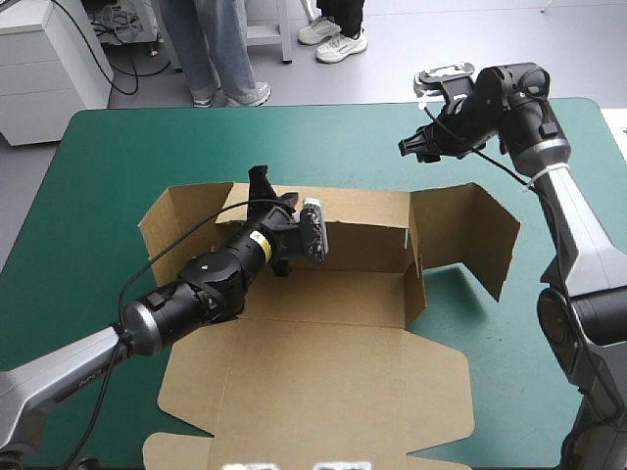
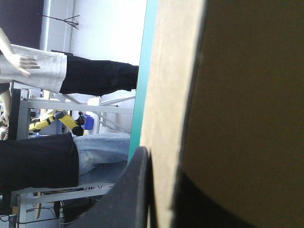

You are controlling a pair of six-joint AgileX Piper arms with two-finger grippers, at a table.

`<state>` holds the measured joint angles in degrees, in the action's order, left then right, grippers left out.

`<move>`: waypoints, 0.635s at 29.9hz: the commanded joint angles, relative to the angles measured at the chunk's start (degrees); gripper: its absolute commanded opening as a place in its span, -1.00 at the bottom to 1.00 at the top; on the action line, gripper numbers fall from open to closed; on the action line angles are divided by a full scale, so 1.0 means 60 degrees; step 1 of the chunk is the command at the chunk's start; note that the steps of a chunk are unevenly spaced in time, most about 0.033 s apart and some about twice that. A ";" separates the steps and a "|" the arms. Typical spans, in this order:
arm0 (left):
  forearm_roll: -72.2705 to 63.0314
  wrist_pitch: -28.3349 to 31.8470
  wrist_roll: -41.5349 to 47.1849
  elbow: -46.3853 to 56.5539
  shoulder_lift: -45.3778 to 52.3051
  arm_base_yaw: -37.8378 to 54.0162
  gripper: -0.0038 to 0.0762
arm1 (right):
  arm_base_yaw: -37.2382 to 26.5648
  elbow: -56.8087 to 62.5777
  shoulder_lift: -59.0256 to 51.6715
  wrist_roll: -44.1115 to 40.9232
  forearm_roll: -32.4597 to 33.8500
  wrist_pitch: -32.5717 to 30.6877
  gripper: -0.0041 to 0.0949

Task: Fold the box

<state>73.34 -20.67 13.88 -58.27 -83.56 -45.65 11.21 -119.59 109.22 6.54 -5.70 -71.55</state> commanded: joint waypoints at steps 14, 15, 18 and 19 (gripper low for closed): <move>-0.0321 -0.0269 0.0164 -0.0166 0.0289 -0.0045 -0.91 | -0.0079 0.2897 -0.2340 0.0491 0.0025 -0.0049 0.09; -0.0321 -0.0269 0.0164 -0.0166 0.0289 -0.0045 -0.91 | -0.0079 0.3143 -0.2540 0.0514 0.0002 -0.0049 0.09; -0.0321 -0.0269 0.0164 -0.0166 0.0289 -0.0045 -0.91 | -0.0079 0.3871 -0.3112 0.0795 -0.0064 -0.0049 0.09; -0.0321 -0.0269 0.0164 -0.0166 0.0271 -0.0045 -0.91 | -0.0079 0.4138 -0.3310 0.0795 -0.0064 -0.0049 0.09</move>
<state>73.28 -20.45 13.86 -58.27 -83.56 -45.82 11.21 -96.56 94.70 9.98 -5.51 -71.22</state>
